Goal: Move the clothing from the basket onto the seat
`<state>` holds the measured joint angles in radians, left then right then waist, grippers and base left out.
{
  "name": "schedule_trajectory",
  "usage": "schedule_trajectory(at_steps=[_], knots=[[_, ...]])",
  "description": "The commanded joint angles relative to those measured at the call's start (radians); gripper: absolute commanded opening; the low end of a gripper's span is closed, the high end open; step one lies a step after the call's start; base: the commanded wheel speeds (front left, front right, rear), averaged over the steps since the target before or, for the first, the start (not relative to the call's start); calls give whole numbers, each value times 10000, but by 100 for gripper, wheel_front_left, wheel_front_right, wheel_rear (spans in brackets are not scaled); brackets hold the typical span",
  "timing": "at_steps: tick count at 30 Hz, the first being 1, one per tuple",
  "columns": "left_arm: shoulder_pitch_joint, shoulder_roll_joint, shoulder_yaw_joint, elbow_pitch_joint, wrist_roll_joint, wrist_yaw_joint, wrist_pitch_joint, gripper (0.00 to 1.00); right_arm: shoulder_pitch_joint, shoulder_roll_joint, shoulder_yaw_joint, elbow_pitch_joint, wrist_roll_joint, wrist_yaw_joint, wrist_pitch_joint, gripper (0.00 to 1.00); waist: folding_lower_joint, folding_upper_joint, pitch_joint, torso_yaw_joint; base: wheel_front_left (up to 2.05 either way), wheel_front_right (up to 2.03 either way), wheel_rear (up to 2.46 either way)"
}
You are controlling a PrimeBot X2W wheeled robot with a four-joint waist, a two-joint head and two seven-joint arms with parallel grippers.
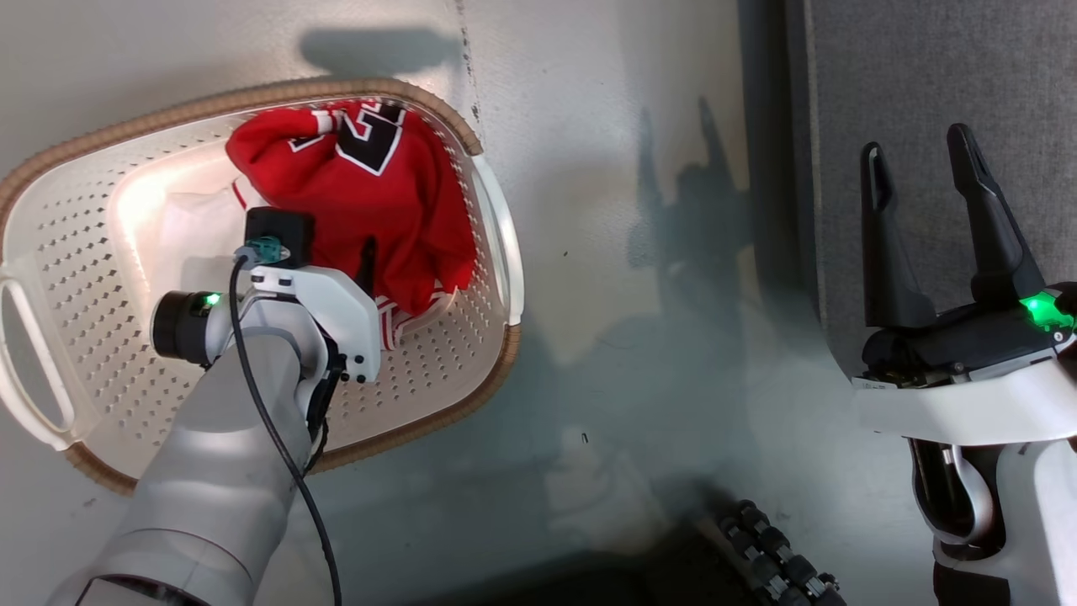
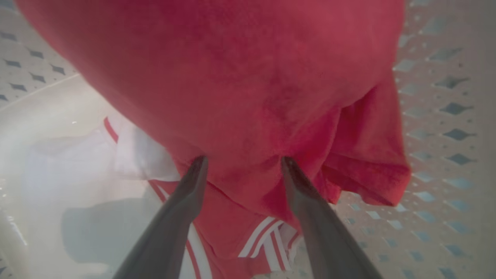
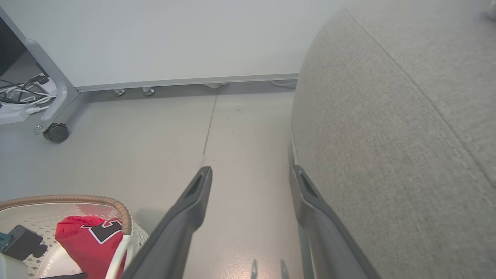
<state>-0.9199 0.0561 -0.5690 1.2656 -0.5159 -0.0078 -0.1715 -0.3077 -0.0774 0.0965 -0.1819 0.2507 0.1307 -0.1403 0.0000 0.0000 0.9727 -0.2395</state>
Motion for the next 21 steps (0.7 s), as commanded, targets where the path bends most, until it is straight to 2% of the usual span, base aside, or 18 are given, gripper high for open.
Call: schedule_trajectory(at_steps=[1, 2, 10, 15, 18, 21], knots=[[-210, 129, 45, 30, -83, -44, -7, 49, -142, -21, -21, 40, 74, 2, -100, 100, 0, 0, 37, -63, 0, 0, 0], [-204, 149, 63, 66, -112, -36, -8, 0, -158, -18, -9, 96, 87, 2, -135, 100, 0, 0, 33, -80, 0, 0, 0], [-88, 203, 25, 165, -125, 2, -449, 0, -204, -1, -23, 367, 107, 2, -225, 100, 0, 0, -227, -70, 0, 0, 0], [152, 191, -66, -51, 35, 133, -874, 0, -42, -67, -92, 539, -18, 2, -248, 100, 0, 0, -754, 155, 0, 0, 0], [384, 225, 6, -526, 116, 337, -934, 0, 42, -115, -68, 608, -67, 2, -254, 100, 0, 0, -1189, 311, 0, 0, 0], [878, 385, 220, -1675, 355, 674, -940, 0, 107, -161, -113, 655, -111, 2, -197, 100, 0, 0, -1621, 481, 0, 0, 0]])
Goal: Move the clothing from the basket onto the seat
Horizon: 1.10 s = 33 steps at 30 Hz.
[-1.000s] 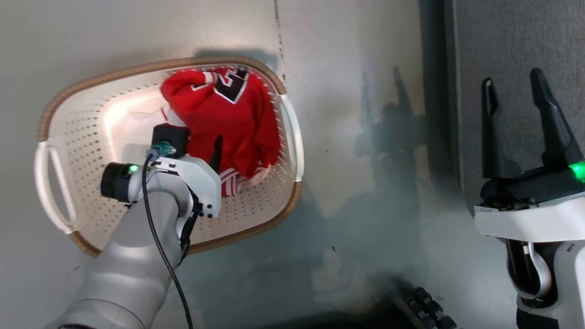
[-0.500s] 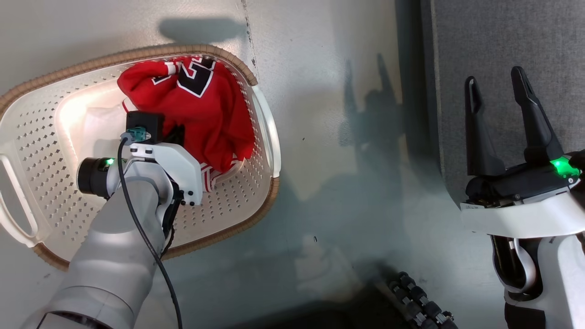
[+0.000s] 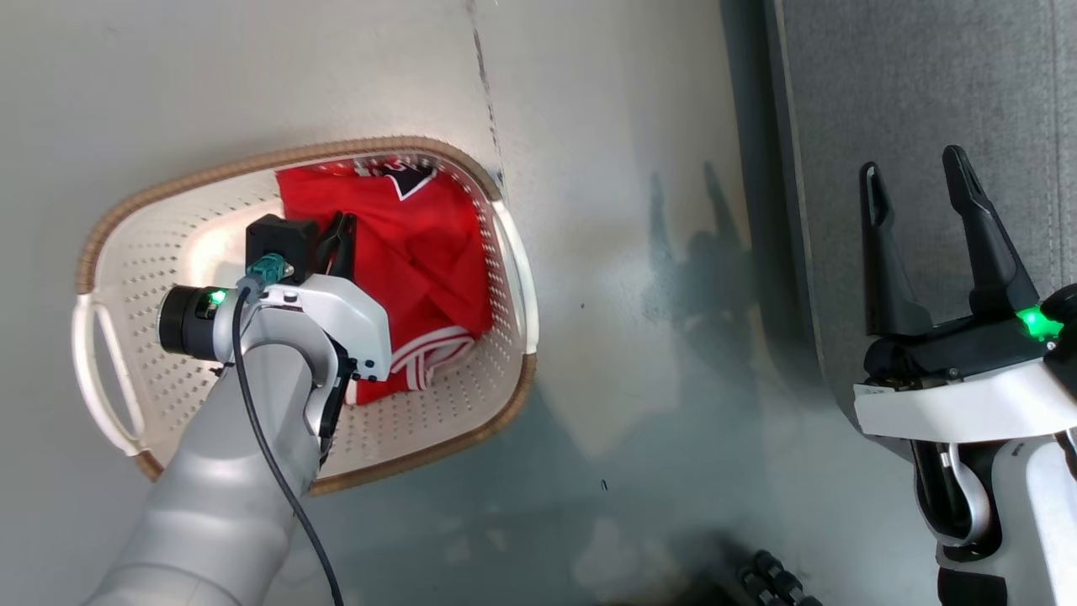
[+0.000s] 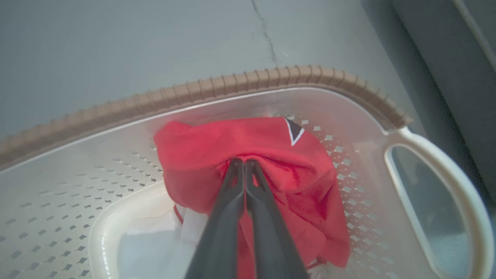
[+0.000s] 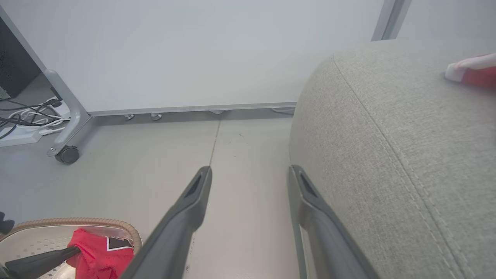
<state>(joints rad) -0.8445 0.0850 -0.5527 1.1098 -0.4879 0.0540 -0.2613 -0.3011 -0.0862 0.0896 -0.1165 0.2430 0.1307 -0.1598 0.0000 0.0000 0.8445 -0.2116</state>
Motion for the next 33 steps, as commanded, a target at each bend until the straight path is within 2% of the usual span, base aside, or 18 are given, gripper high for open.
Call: schedule_trajectory(at_steps=[1, 7, 12, 22, 29, 33], knots=[[339, 181, 163, -558, 171, 157, -41, 0, 66, -76, -55, -8, -39, 2, 7, 100, 0, 0, -473, 255, 0, 0, 0], [1626, 368, 804, -2987, 886, 613, -45, 0, 303, -142, -118, 8, -168, 2, 184, 100, 0, 0, -1375, 579, 0, 0, 0], [2482, 411, 1099, -4437, 1494, 695, -45, 0, 458, -179, -105, 31, -242, 2, 358, 100, 0, 0, -2099, 772, 0, 0, 0], [3753, 507, 1684, -7070, 2295, 576, -48, 0, 819, -190, -38, 166, -337, 2, 618, 100, 0, 0, -3396, 1131, 0, 0, 0], [4537, 458, 2206, -9564, 2739, 441, -48, 0, 1211, -256, -55, 184, -455, 2, 870, 100, 0, 0, -4538, 1494, 0, 0, 0], [4732, 478, 2295, -10195, 2890, 338, -47, 0, 1339, -269, -24, 196, -483, 2, 977, 100, 0, 0, -4968, 1540, 0, 0, 0]])
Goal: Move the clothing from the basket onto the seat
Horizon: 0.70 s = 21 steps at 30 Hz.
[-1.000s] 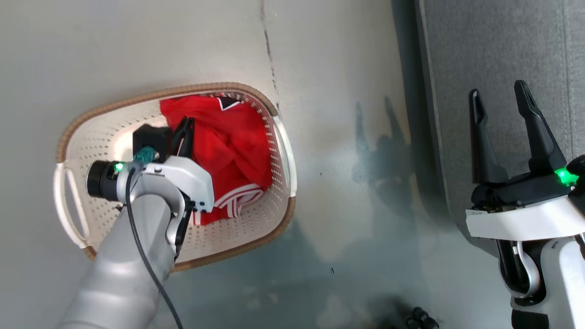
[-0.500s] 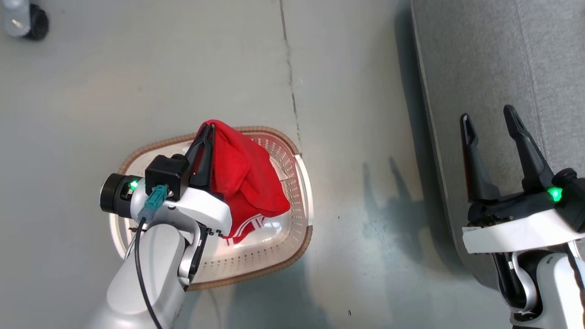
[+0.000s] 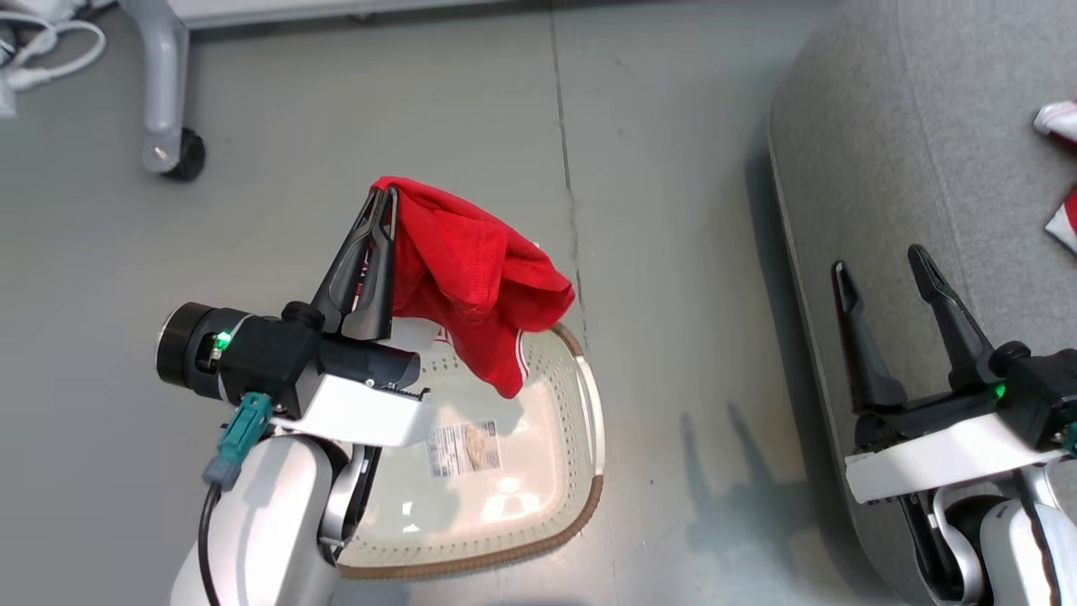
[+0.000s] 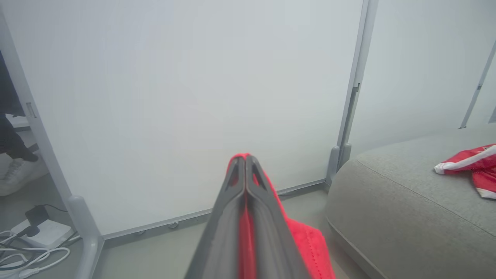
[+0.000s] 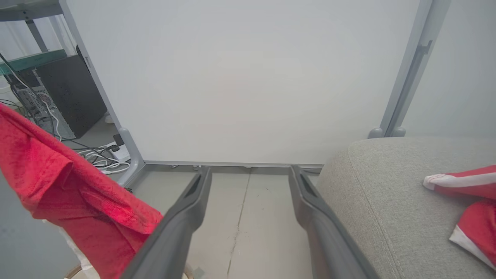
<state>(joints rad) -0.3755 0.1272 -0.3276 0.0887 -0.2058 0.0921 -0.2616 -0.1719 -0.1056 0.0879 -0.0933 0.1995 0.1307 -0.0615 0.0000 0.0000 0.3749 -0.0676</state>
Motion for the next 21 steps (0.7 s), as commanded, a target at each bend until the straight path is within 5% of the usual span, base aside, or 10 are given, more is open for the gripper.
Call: schedule_trajectory(at_steps=[1, 10, 21], knots=[[80, 45, 52, -161, 86, -72, -43, 0, 92, -79, 2, -36, -52, 2, 50, 100, 0, 0, -403, 104, 0, 0, 0], [485, 312, -16, -963, 62, -453, -29, 0, 626, 38, 278, 283, -57, 2, 227, 100, 0, 0, -1790, -66, 0, 0, 0], [1574, 452, 3, -1838, -380, -328, 297, 0, 1454, 215, 380, 290, -90, 2, 415, 100, 0, 0, -2941, -338, 0, 0, 0]])
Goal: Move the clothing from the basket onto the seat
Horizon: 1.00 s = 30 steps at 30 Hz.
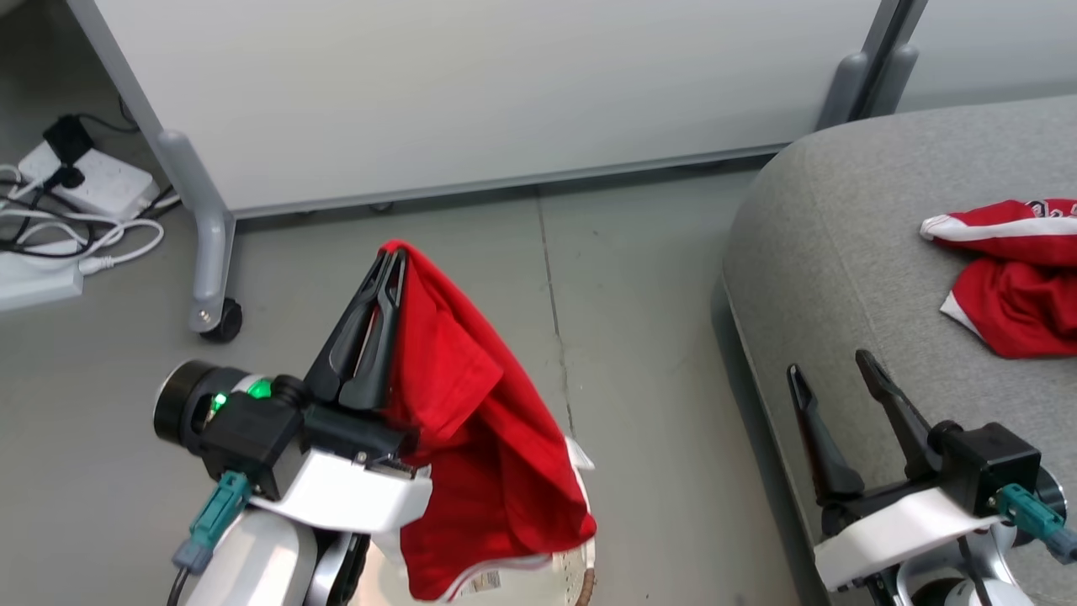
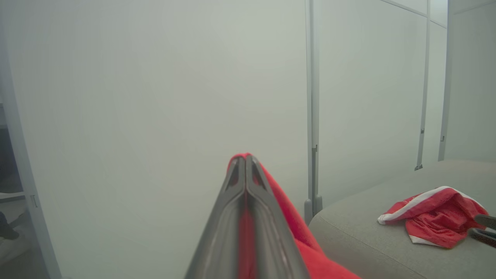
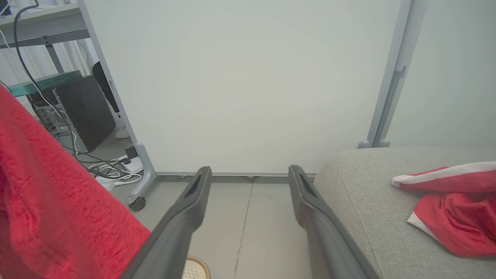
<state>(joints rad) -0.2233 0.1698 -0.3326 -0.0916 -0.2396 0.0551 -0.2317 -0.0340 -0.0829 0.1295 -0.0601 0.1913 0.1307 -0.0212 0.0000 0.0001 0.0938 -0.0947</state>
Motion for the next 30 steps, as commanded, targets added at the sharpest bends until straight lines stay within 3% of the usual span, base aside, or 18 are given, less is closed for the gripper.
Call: schedule_trajectory(at_steps=[1, 11, 30], knots=[[185, 43, 54, -141, -87, 78, 16, 0, 144, 0, -37, -70, -18, 2, 38, 100, 0, -1, -213, -87, 0, 0, 0], [1159, 228, -1, -867, -288, 258, 286, 0, 787, 162, -165, -338, -40, 2, 291, 100, 0, -1, -799, -88, 0, 0, 0], [1098, 300, -188, -908, -388, 203, 392, 0, 715, 287, -8, -532, 48, 2, 267, 100, 0, -1, -890, 46, 0, 0, 0]])
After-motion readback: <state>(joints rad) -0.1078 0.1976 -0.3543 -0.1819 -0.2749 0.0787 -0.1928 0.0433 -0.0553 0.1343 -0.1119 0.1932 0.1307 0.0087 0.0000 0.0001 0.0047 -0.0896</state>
